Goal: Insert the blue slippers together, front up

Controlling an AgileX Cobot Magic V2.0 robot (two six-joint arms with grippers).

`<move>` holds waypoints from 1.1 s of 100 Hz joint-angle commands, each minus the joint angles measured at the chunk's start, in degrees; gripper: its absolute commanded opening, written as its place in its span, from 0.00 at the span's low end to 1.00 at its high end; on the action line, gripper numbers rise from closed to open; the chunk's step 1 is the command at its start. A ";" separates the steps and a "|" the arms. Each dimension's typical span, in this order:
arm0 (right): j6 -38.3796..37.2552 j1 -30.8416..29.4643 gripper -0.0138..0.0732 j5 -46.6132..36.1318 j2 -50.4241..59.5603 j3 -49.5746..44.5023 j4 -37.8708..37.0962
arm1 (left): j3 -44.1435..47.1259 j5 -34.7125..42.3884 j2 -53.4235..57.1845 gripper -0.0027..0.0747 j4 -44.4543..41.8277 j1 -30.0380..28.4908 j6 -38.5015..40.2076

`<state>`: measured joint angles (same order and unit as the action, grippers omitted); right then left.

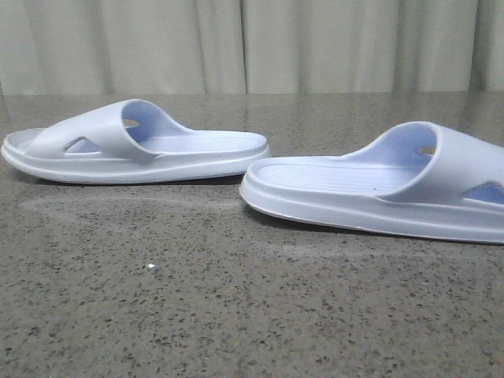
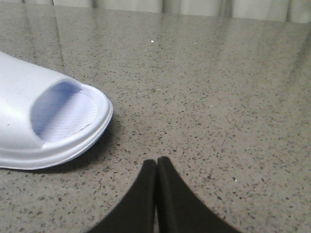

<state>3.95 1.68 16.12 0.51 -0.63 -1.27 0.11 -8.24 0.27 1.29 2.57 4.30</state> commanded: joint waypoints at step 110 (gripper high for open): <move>0.24 -0.22 0.07 -9.58 0.89 2.16 39.28 | -1.57 4.61 1.63 0.05 38.31 0.59 -0.11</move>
<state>3.95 1.68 7.31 0.51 -0.51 35.21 0.11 -5.92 0.27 36.33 2.57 4.30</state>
